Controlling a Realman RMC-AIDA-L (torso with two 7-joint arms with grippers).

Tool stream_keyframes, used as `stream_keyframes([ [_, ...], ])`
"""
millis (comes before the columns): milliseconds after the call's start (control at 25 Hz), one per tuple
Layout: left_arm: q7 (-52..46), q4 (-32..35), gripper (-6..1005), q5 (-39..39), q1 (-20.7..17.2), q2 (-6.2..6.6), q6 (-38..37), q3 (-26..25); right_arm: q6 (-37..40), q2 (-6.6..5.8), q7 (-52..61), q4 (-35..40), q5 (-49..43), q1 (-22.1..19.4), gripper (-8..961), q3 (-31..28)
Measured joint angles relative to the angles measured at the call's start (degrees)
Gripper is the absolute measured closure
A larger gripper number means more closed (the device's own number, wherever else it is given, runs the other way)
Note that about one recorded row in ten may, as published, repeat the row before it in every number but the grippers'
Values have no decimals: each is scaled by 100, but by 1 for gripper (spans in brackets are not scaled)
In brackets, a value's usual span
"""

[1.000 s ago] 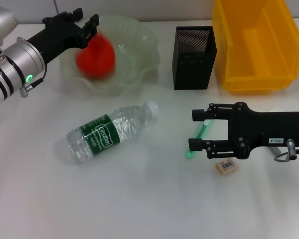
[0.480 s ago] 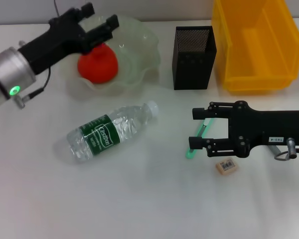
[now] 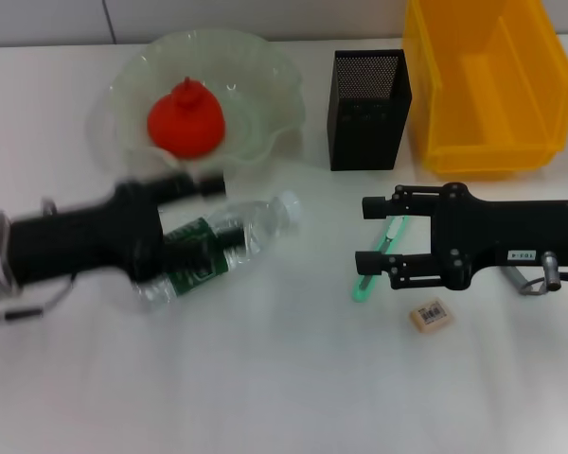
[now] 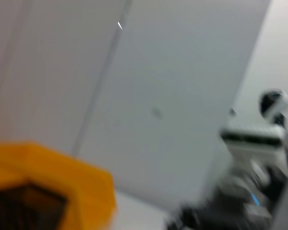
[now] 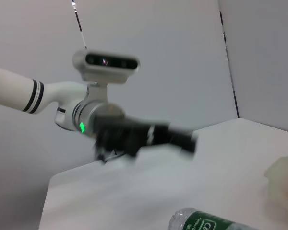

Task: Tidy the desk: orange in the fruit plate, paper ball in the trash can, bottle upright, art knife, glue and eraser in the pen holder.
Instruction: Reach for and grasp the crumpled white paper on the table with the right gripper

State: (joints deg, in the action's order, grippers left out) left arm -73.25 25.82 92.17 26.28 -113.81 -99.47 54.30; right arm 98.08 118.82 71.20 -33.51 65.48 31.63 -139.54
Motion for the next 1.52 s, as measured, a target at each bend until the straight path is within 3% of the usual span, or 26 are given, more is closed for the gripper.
stream_keyframes([
  [120,28,-42,197,284,-79,-31,-48,71,0,-13,70,-6,0,48,217,12],
  [240,546,-27,197,465,-365,-183,-66,49,0,-21,90,-8,0,77,217,6],
  [440,868,-12,198,451,-484,-226,-79,30,62,-30,477,-236,-8,175,218,37],
  [600,963,-20,198,446,-490,-228,-69,28,293,-52,1620,-996,-49,343,218,231],
  [760,1218,-46,198,432,-488,-240,-38,16,218,-172,3441,-2117,-212,541,218,911],
  [920,1347,-53,199,427,-439,-261,-7,12,131,-253,5115,-3049,-1114,867,218,1407],
  [960,1365,-51,199,426,-431,-264,-1,10,179,-255,5760,-3448,-1710,1009,218,1587],
  [1160,1382,-32,199,425,-425,-265,18,3,324,-261,7066,-4124,-2911,1183,219,1885],
  [1320,1384,-24,199,424,-426,-265,39,-51,487,-263,7568,-4318,-3643,1272,219,1971],
  [1520,1385,-8,200,418,-415,-278,47,-54,504,-238,7799,-4035,-4485,1341,219,2150],
])
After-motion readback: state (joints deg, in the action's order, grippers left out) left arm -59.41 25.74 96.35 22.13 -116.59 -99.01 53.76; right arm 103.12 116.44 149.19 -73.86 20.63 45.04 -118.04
